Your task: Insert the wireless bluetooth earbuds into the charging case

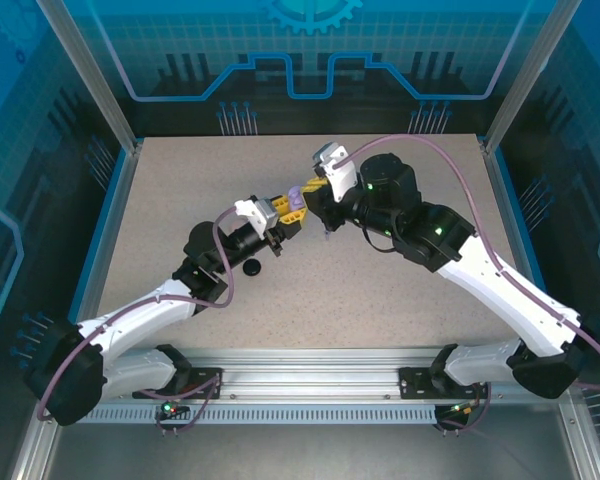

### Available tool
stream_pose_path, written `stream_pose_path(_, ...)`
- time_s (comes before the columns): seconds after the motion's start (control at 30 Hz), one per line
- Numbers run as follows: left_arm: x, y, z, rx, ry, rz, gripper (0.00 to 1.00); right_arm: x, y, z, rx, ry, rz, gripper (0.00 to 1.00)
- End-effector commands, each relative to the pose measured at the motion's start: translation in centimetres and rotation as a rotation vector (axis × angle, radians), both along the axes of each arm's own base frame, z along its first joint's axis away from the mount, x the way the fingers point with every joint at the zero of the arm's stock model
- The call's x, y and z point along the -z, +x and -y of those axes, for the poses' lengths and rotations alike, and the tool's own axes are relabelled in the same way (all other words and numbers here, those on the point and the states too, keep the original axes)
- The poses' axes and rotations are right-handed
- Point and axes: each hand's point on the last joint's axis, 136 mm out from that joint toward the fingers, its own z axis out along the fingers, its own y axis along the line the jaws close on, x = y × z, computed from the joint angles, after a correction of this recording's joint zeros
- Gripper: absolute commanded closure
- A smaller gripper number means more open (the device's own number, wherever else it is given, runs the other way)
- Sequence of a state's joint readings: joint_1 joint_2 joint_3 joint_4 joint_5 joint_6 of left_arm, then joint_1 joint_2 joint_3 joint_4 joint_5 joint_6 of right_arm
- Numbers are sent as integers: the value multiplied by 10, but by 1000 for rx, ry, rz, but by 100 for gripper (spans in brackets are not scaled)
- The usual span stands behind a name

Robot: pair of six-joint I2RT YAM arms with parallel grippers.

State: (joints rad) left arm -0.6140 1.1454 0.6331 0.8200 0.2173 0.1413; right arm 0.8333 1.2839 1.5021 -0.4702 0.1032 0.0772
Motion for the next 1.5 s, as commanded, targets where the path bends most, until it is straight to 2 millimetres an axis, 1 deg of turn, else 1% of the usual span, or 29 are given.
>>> stream_pose_path(0.0, -27, -8, 3, 26, -31, 74, 100, -2, -3, -11, -32, 18, 15, 85)
stream_pose_path(0.2, -29, -10, 3, 31, -36, 72, 100, 5, 0, -18, -42, 15, -6, 85)
stream_pose_path(0.43, -30, -11, 2, 30, -33, 70, 100, 14, 3, -21, -41, -9, -19, 85)
stream_pose_path(0.8, -34, -11, 1, 25, -36, 81, 100, 27, 8, -15, -8, -57, -14, 86)
stream_pose_path(0.93, -35, -11, 0, 18, -39, 81, 100, 31, 6, -17, -30, -72, -15, 89)
stream_pose_path(1.23, -35, -10, -1, 13, -36, 78, 100, 45, -8, -28, -121, -106, -43, 90)
stream_pose_path(1.37, -35, -10, -1, 10, -35, 77, 100, 46, -11, -30, -140, -113, -42, 90)
stream_pose_path(1.47, -35, -9, -1, 9, -34, 72, 100, 47, -18, -35, -187, -110, -47, 89)
